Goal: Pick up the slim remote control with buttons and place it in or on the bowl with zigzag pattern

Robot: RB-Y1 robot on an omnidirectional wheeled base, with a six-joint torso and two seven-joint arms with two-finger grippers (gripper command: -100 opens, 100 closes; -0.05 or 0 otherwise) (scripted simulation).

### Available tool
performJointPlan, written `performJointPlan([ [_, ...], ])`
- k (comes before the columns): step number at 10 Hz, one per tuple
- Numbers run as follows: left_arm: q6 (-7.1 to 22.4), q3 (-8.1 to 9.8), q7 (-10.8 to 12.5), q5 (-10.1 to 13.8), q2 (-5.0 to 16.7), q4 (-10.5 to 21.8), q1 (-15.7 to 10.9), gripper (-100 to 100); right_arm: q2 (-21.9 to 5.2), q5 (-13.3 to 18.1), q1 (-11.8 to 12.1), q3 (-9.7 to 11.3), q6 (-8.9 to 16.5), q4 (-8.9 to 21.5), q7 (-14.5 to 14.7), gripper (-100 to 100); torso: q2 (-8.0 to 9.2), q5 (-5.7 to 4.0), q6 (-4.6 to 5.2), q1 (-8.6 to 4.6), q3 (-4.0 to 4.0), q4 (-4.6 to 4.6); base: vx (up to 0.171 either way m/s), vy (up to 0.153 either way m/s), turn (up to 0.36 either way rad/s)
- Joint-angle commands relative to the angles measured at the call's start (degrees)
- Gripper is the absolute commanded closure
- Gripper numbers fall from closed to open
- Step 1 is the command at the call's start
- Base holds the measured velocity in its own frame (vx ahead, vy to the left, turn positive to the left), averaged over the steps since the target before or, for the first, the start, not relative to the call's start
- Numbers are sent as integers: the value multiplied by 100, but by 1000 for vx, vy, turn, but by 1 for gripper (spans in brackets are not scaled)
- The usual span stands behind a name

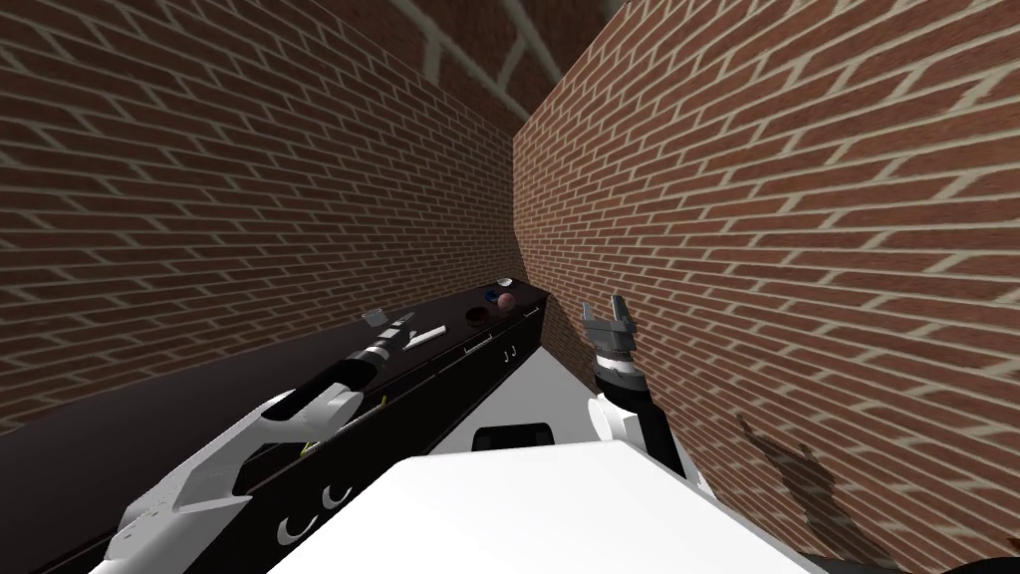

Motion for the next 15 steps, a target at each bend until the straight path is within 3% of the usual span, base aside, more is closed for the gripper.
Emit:
performJointPlan([
  [1,286,120,96,254,286,205,-16,-100,0,0,0,0,0,0,0,0,0,0,0,0,0,0,-12,-27,-116],
  [3,465,120,96,254,293,205,-16,-100,0,0,0,0,0,0,0,0,0,0,-1,-1,0,0,-7,-16,-32],
  [4,660,225,180,490,556,402,-45,-100,0,0,0,0,0,0,0,0,-1,1,-1,2,0,0,-3,-23,-121],
  [6,839,225,180,490,556,402,-45,-100,0,0,0,0,0,0,0,0,-3,0,0,0,-1,-1,-3,-13,-41],
  [7,1057,322,261,730,809,611,-74,-100,0,0,0,0,0,0,0,0,-2,1,-1,3,-1,0,-1,-20,-129],
  [8,1219,322,261,730,809,611,-74,-100,0,0,0,0,0,0,0,0,-4,0,3,0,-2,-1,0,-16,-87],
  [9,1400,410,337,955,1038,831,-104,-100,0,0,0,0,0,0,0,0,-4,1,-1,1,-2,-1,5,-23,-123],
  [11,1604,410,337,972,1050,831,-104,-100,0,0,0,0,0,0,0,0,-5,0,-1,1,-3,-1,3,-12,-36],
  [12,1816,489,408,1216,1277,1061,-133,-100,0,0,1,0,0,0,0,0,-4,1,-2,4,-2,-1,7,-13,-112],
  [13,1978,489,408,1216,1277,1061,-133,-100,0,0,0,0,0,0,0,0,-6,1,2,2,-3,-1,8,-10,-97],
  [14,2149,560,475,1437,1488,1266,-164,-100,0,0,0,0,0,0,0,0,-6,1,-1,3,-4,-2,13,-19,-146],
  [15,2280,560,475,1458,1488,1298,-164,-100,0,0,0,0,0,0,0,0,-9,0,2,1,-5,-2,17,-12,-60],
])
